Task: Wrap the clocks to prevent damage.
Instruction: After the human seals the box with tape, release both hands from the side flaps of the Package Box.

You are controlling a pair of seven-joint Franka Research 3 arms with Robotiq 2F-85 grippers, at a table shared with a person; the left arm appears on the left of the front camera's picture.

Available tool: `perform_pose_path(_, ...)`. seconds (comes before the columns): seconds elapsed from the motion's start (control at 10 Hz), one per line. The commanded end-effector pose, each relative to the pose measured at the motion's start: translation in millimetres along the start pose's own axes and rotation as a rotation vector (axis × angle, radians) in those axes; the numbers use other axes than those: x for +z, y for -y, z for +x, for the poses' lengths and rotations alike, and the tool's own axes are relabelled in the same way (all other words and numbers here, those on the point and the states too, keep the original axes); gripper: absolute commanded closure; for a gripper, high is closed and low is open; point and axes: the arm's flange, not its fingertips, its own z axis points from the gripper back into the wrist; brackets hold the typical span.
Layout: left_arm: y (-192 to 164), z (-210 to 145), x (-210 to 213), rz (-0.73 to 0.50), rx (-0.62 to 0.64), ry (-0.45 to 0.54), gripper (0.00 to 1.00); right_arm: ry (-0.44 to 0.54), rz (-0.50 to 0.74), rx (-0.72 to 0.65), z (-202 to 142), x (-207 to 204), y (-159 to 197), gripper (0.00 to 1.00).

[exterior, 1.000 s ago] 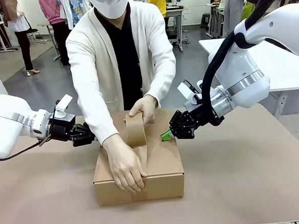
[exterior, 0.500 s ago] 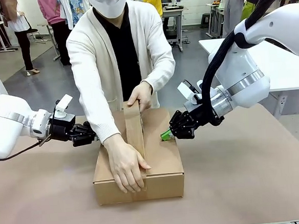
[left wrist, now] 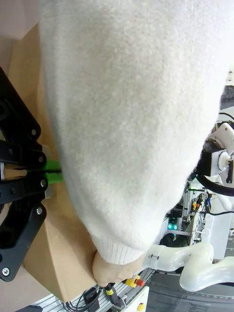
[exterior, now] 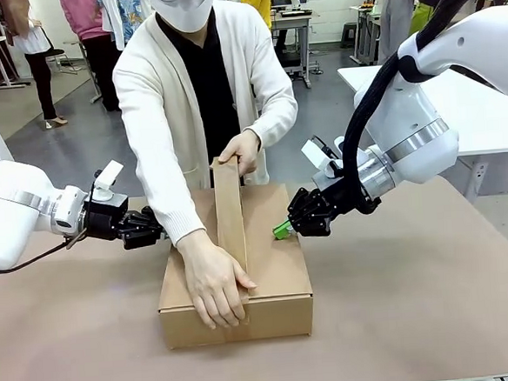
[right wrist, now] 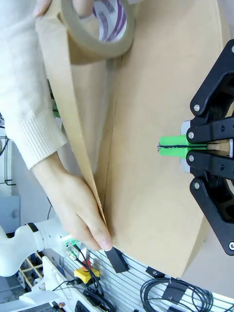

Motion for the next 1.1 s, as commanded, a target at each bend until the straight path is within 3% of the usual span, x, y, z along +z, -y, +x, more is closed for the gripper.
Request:
perform_pose_path(0.0, 0.3, -1.7, -2.2, 0.003, -0.002, -0.01, 1.0, -0.003, -0.002, -0.005, -2.5, -1.4, 0.2, 0.99)
perform_pose_path(1.0, 0.3, -1.7, -2.2, 0.003, -0.002, -0.01, 1.0, -0.003, -0.002, -0.005, -2.5, -1.4, 0.2, 0.99)
